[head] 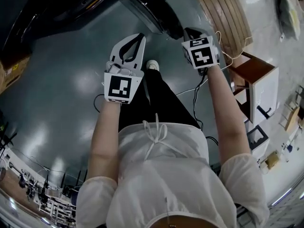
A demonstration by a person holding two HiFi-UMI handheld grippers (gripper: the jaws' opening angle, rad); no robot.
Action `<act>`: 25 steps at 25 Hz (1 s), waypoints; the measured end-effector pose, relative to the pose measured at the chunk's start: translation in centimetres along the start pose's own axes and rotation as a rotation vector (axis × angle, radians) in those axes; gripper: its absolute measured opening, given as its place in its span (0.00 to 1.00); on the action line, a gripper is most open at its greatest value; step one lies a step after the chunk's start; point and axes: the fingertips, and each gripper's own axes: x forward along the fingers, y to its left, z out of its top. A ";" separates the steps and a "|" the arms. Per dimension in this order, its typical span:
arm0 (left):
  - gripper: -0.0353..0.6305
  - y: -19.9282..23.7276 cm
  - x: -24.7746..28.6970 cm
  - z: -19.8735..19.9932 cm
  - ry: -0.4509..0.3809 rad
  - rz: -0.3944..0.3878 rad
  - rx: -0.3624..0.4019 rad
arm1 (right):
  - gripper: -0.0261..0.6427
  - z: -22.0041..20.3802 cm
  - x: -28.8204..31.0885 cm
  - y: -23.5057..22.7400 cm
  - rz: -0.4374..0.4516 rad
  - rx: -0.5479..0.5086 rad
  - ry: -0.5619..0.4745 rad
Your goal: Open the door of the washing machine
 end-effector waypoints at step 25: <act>0.09 13.9 -25.3 13.6 -0.047 0.534 0.024 | 0.05 25.3 -17.8 20.1 0.291 -0.230 -0.636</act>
